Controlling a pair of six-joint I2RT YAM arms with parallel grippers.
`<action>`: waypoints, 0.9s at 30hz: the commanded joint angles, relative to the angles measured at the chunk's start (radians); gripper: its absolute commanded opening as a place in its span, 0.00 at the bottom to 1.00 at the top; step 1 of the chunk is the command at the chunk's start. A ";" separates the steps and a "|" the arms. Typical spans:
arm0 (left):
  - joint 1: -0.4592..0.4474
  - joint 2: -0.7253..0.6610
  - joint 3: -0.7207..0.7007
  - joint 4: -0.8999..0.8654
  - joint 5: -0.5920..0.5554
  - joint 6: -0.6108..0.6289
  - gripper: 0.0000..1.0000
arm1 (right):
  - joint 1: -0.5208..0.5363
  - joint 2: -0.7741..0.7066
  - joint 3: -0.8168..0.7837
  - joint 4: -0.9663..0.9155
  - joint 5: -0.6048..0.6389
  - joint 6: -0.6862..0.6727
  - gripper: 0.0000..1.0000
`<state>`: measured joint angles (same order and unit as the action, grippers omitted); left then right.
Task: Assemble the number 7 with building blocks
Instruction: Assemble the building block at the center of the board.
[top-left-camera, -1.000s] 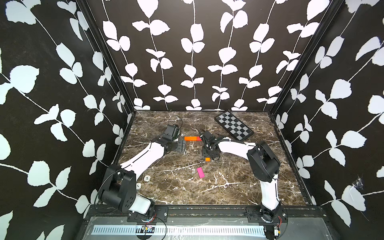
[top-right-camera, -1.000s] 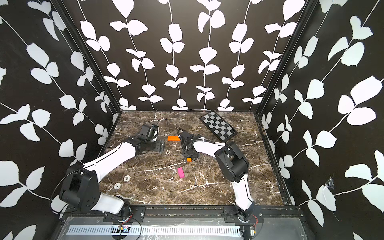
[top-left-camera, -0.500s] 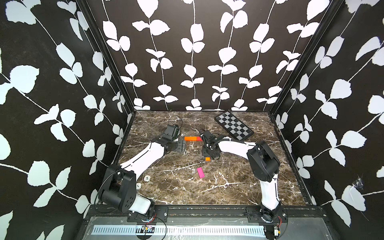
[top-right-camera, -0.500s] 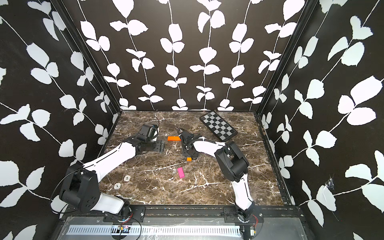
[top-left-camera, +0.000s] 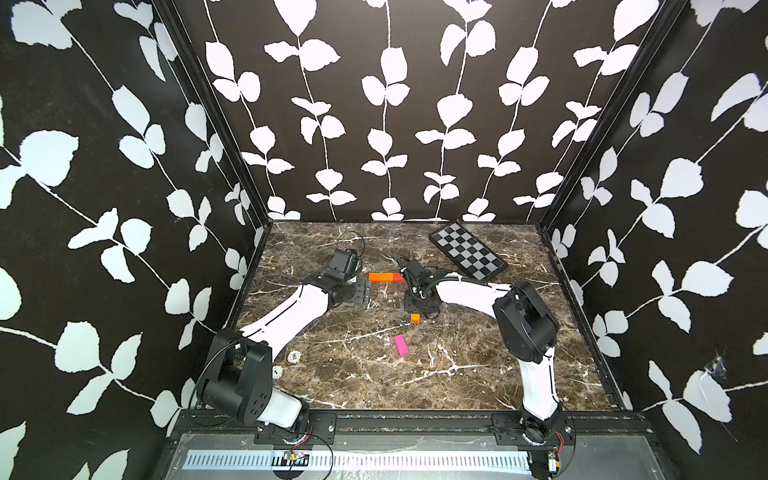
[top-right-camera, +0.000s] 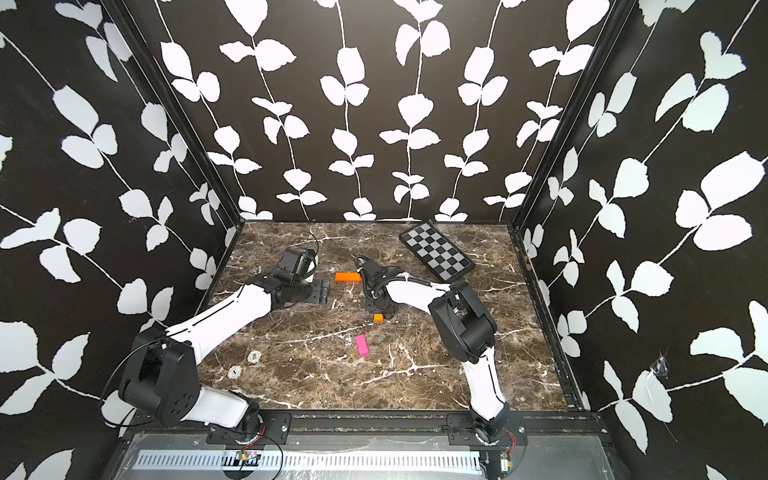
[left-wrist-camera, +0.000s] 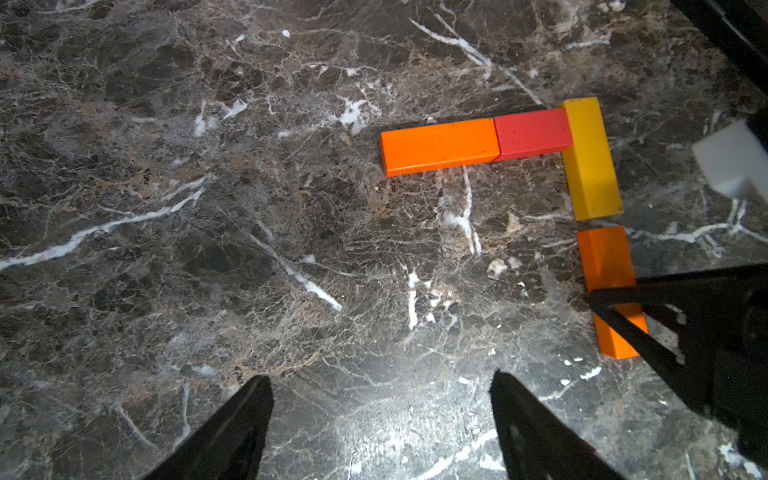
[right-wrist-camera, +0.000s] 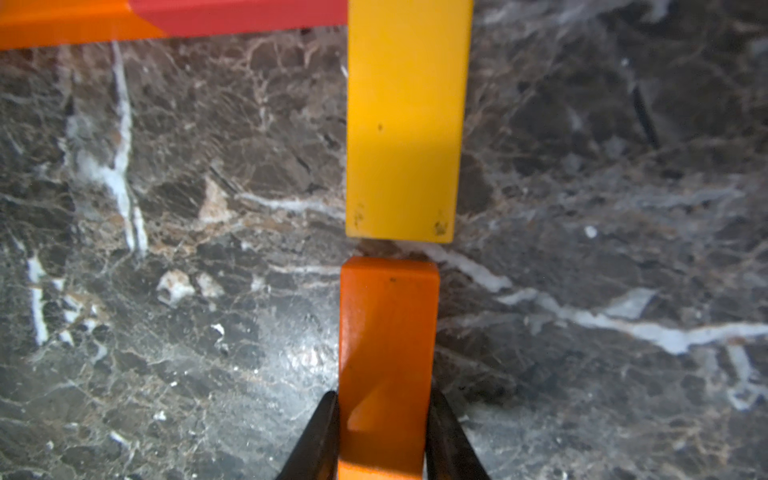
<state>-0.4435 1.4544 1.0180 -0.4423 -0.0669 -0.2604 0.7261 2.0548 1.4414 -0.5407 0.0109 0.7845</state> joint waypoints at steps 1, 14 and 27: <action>0.000 -0.015 -0.004 0.005 0.004 0.010 0.85 | -0.018 0.065 -0.013 -0.055 0.040 0.000 0.32; 0.001 -0.015 -0.004 0.004 0.003 0.011 0.85 | -0.022 0.070 -0.006 -0.067 0.043 -0.007 0.32; 0.002 -0.015 -0.004 0.004 0.002 0.011 0.85 | -0.028 0.073 -0.004 -0.079 0.046 -0.014 0.32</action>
<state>-0.4435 1.4544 1.0180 -0.4423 -0.0673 -0.2604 0.7197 2.0617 1.4532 -0.5476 0.0090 0.7746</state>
